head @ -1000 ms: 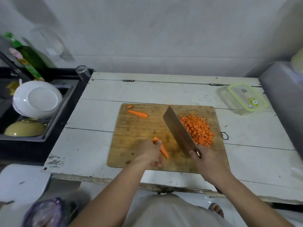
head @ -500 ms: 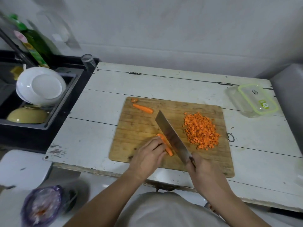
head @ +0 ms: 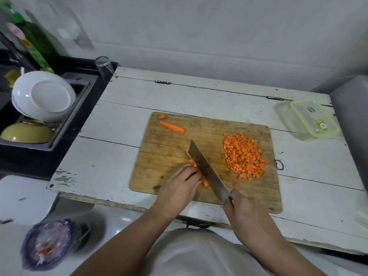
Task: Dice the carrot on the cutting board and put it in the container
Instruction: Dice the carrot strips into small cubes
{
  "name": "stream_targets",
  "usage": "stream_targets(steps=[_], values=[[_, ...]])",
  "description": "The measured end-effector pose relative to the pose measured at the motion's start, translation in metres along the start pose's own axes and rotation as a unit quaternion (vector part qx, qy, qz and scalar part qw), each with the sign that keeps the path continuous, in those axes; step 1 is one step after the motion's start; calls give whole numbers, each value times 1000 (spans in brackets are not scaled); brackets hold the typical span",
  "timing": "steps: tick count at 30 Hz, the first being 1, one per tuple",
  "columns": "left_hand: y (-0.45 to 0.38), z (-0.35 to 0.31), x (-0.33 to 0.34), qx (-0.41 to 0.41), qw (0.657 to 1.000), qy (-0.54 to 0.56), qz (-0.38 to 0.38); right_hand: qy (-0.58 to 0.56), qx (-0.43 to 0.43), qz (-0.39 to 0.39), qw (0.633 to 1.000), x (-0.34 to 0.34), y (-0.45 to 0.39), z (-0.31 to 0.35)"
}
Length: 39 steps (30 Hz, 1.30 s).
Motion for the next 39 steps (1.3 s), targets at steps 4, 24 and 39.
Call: stream_targets(steps=[4, 24, 39], values=[[1, 0, 0, -14, 1000, 6, -1, 21, 13, 1, 1000, 0, 1, 1], [3, 1, 2, -18, 1000, 17, 10, -11, 0, -3, 1000, 8, -54, 17], [3, -4, -3, 4, 1000, -5, -7, 35, -37, -8, 999, 6, -9, 14]])
Point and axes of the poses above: each hand's wrist, its own y-axis away from the middle knuckle, its own x-axis out of the palm, z = x × y, the point moved 4 cm from there along -y, towards the middle knuckle, and after that the axes turned 6 degrees about -y, right-handed, at the moved point
